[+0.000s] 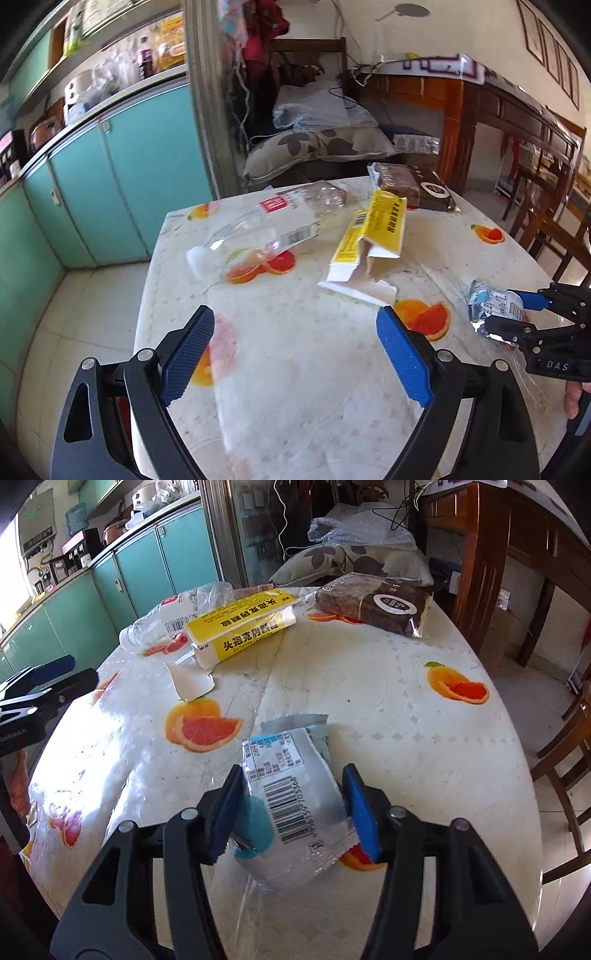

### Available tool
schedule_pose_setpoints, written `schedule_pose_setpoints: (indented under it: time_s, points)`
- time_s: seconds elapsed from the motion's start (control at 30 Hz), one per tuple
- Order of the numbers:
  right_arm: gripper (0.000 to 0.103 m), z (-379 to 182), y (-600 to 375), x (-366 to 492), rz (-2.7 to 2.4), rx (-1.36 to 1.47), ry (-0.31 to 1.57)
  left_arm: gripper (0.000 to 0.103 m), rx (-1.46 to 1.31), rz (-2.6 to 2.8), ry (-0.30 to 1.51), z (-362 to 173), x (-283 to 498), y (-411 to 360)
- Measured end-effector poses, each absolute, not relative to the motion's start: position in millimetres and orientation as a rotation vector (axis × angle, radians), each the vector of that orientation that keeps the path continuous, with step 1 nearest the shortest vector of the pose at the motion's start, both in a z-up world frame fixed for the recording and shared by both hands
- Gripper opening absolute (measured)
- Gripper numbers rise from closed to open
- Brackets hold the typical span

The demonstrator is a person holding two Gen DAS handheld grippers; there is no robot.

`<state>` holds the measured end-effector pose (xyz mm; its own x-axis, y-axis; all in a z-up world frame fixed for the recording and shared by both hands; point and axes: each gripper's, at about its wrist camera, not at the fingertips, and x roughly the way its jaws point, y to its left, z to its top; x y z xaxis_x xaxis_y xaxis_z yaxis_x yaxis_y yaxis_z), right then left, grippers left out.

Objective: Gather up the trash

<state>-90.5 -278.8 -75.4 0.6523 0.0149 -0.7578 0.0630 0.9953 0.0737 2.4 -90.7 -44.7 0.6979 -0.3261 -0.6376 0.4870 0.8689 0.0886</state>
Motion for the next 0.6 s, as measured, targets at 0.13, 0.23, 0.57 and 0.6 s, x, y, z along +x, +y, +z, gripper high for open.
schedule_pose_setpoints:
  time_s: [0.13,0.23,0.57,0.6]
  points:
    - [0.042,-69.8,-287.7,-98.0,-0.02,0.138,0.825,0.086,0.282,-0.5,0.677,-37.9,27.5,-137.3]
    - [0.042,-70.4,-300.8,-101.3,-0.014,0.203,0.817,0.086,0.28,-0.544,0.746,-44.5,48.9,-171.1]
    - [0.073,-72.1,-317.0,-104.1,-0.022,0.273,0.819,0.077,0.349,-0.531,0.829,-69.9,70.7,-224.4]
    - [0.073,-71.1,-317.6,-105.2,-0.025,0.274,0.816,0.065,0.343,-0.53,0.839,-70.9,72.6,-224.7]
